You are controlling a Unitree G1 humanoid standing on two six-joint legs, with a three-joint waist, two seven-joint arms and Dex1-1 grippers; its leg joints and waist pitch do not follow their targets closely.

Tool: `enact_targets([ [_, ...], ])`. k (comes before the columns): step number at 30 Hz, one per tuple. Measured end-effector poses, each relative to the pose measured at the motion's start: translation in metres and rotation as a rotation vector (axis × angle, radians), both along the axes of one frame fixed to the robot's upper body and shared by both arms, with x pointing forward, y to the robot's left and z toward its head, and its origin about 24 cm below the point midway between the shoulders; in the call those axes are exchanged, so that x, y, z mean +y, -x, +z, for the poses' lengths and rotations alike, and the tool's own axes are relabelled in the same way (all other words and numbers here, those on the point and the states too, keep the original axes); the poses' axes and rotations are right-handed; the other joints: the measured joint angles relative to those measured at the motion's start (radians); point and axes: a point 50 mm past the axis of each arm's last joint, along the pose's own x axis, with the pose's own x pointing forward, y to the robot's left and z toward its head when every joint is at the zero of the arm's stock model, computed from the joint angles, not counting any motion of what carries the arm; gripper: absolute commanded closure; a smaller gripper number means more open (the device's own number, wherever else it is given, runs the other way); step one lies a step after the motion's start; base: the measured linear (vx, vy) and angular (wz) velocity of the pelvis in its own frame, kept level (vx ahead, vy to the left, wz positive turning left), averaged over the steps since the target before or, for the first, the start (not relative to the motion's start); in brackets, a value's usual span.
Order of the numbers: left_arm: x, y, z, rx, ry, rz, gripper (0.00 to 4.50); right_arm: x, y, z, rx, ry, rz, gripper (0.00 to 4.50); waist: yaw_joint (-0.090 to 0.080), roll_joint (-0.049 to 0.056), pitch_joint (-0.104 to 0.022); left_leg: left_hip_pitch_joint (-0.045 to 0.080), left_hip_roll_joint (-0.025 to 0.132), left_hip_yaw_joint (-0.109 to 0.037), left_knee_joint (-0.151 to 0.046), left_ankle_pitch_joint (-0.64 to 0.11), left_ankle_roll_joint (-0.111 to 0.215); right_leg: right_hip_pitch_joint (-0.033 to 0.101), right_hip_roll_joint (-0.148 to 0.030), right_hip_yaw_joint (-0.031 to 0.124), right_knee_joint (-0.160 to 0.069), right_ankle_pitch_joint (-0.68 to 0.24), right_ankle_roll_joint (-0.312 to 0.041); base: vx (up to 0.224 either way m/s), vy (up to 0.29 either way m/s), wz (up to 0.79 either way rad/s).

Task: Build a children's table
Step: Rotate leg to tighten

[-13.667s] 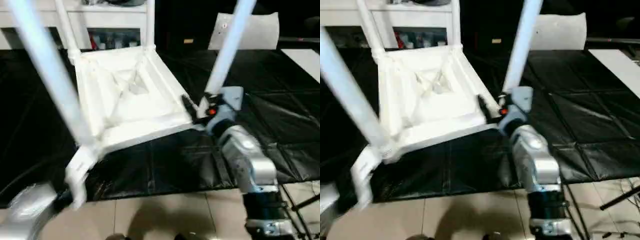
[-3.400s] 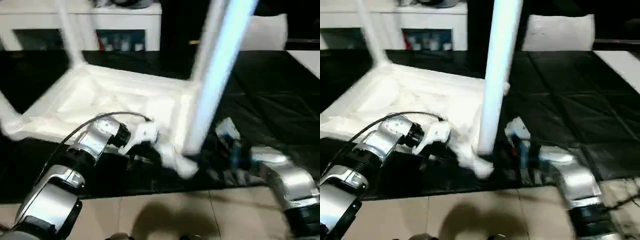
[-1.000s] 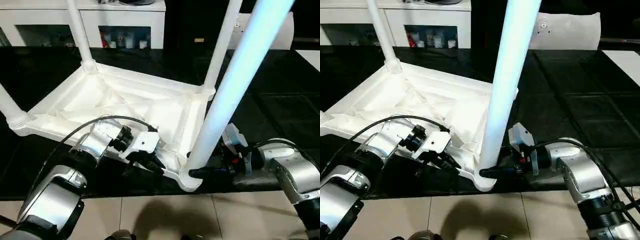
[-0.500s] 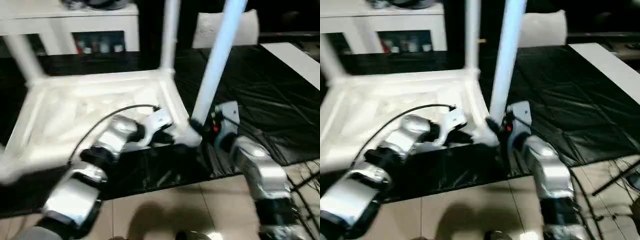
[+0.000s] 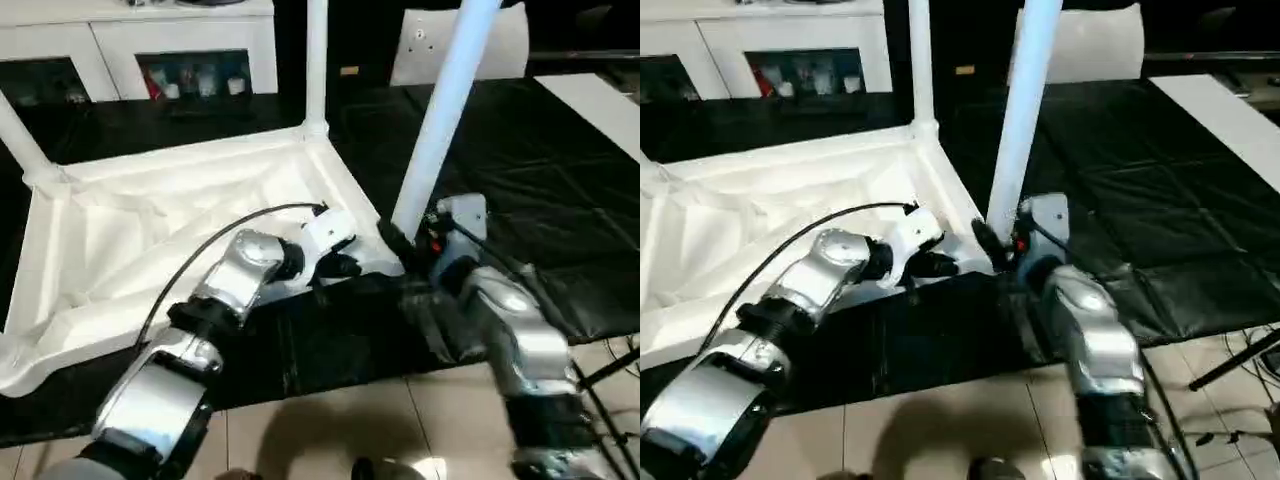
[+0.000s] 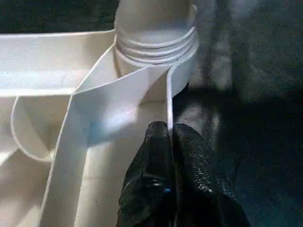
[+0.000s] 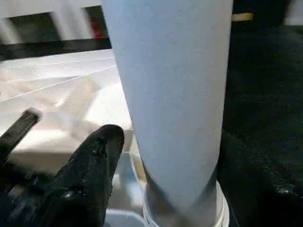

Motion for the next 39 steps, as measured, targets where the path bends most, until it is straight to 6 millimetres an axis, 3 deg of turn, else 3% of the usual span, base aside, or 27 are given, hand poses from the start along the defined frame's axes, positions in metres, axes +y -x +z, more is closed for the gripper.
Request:
enact_targets([
  [2,0.007,0.002,-0.001,0.002,-0.002,-0.033,4.5,-0.001,0.005,-0.001,-0.005,0.011,0.074,0.89,0.002,0.0,0.0,0.0,0.0,0.0,0.002,0.0,0.0,-0.001,0.0,0.0,0.006,-0.003,0.0,0.0,0.0,0.0],
  [4,0.017,0.006,-0.003,-0.008,-0.013,-0.095,4.5,-0.009,0.011,-0.002,-0.004,0.044,0.167,0.57,0.006,0.0,0.0,0.001,0.001,0.0,0.003,0.001,-0.001,0.001,0.0,0.0,0.007,-0.003,0.0,0.0,0.0,0.0],
  [10,0.039,0.019,-0.005,0.023,-0.033,-0.309,4.5,-0.026,0.033,0.002,0.019,0.11,0.506,0.57,0.035,0.0,0.001,0.004,0.002,-0.001,0.006,0.002,-0.003,0.004,0.0,0.0,0.007,-0.003,0.003,0.0,0.0,0.0],
  [16,0.045,0.022,-0.002,0.048,-0.07,-0.433,4.5,-0.032,0.042,0.005,0.037,0.157,0.714,0.57,0.061,0.0,0.001,0.003,0.001,-0.001,0.009,0.001,-0.003,0.006,-0.001,0.0,0.007,-0.001,-0.001,0.0,0.0,0.0],
  [17,0.046,0.023,-0.002,0.054,-0.072,-0.451,4.5,-0.034,0.043,0.004,0.044,0.16,0.741,0.83,0.064,0.0,0.001,0.003,0.001,-0.001,0.009,0.001,-0.003,0.006,-0.001,0.0,0.007,-0.001,0.0,0.0,0.0,0.0],
  [25,0.047,0.027,-0.001,0.078,-0.095,-0.575,4.5,-0.036,0.045,0.004,0.084,0.175,0.881,1.3,0.091,0.0,0.001,0.003,0.002,-0.001,0.009,0.001,-0.003,0.005,-0.001,0.0,0.008,-0.001,0.0,0.0,0.0,0.0],
  [39,0.048,0.027,-0.001,0.082,-0.112,-0.62,4.5,-0.03,0.045,-0.002,0.089,0.166,0.906,2.47,0.099,0.0,0.0,0.003,0.002,-0.001,0.01,0.002,-0.003,0.006,-0.001,-0.001,0.008,-0.001,0.0,0.0,0.0,0.0],
])
